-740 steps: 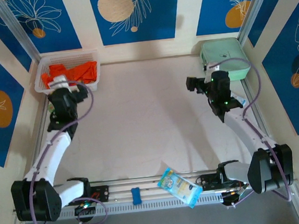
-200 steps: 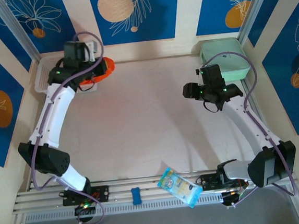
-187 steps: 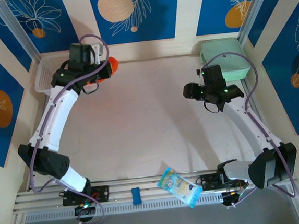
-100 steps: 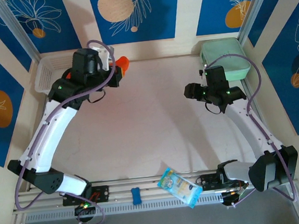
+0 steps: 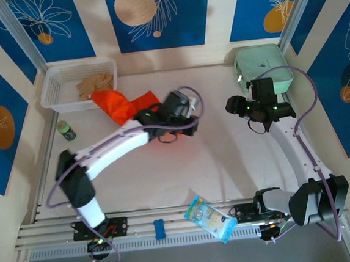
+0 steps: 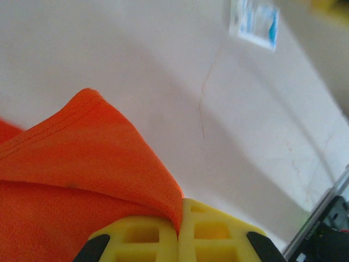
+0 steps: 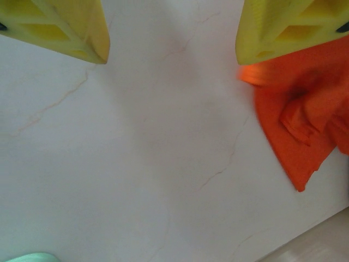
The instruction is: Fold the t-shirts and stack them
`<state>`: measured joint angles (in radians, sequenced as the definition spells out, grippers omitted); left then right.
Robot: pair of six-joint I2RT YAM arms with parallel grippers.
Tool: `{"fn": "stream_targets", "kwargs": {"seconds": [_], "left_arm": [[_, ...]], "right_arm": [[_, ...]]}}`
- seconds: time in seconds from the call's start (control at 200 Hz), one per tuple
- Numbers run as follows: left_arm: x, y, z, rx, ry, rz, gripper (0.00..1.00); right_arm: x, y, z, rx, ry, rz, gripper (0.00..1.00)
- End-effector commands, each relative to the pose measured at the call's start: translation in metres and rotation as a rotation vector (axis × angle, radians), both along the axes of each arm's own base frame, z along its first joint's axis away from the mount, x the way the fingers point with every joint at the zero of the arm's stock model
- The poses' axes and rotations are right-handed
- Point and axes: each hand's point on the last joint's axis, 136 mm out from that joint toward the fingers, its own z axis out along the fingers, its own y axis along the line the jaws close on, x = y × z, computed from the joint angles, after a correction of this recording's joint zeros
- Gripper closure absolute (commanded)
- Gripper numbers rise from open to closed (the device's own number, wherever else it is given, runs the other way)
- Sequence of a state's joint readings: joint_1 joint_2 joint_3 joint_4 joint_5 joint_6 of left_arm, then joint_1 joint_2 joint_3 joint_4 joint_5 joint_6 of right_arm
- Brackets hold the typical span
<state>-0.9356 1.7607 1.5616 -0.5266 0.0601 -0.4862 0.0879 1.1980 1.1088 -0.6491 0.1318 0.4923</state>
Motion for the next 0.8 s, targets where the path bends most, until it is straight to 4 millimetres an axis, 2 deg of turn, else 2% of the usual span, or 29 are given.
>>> {"fn": "stream_targets", "kwargs": {"seconds": [0.0, 0.09, 0.155, 0.18, 0.215, 0.245, 0.315, 0.43, 0.54, 0.65, 0.795], "left_arm": [[-0.017, -0.051, -0.027, -0.079, 0.052, -0.035, 1.0], [-0.031, -0.075, -0.052, -0.088, 0.096, -0.067, 1.0], [-0.039, -0.087, -0.058, -0.102, 0.116, -0.095, 1.0], [-0.041, -0.09, -0.058, -0.109, 0.122, -0.107, 0.88], [-0.043, -0.092, -0.056, -0.116, 0.126, -0.119, 0.65], [-0.044, -0.092, -0.051, -0.122, 0.121, -0.125, 0.49], [-0.043, -0.085, -0.037, -0.113, 0.077, -0.131, 0.27], [-0.031, -0.052, -0.007, -0.013, -0.042, -0.079, 0.17], [-0.003, 0.006, 0.003, 0.179, -0.092, 0.079, 0.16], [0.032, 0.062, -0.014, 0.284, -0.049, 0.233, 0.19], [0.084, 0.098, -0.051, 0.22, 0.067, 0.339, 0.25]], "right_arm": [[-0.015, -0.011, -0.005, 0.018, 0.04, -0.053, 0.37], [-0.02, -0.02, -0.009, 0.022, 0.065, -0.083, 0.37], [-0.024, -0.025, -0.01, 0.022, 0.08, -0.1, 0.36], [-0.027, -0.027, -0.011, 0.021, 0.086, -0.104, 0.36], [-0.029, -0.03, -0.01, 0.022, 0.092, -0.116, 0.36], [-0.031, -0.032, -0.01, 0.024, 0.098, -0.124, 0.36], [-0.036, -0.039, -0.011, 0.033, 0.119, -0.153, 0.36], [-0.045, -0.042, -0.018, 0.083, 0.166, -0.188, 0.36], [-0.049, -0.027, -0.034, 0.183, 0.213, -0.176, 0.36], [-0.05, -0.006, -0.058, 0.286, 0.256, -0.159, 0.35], [-0.048, 0.018, -0.091, 0.301, 0.335, -0.136, 0.35]]}}
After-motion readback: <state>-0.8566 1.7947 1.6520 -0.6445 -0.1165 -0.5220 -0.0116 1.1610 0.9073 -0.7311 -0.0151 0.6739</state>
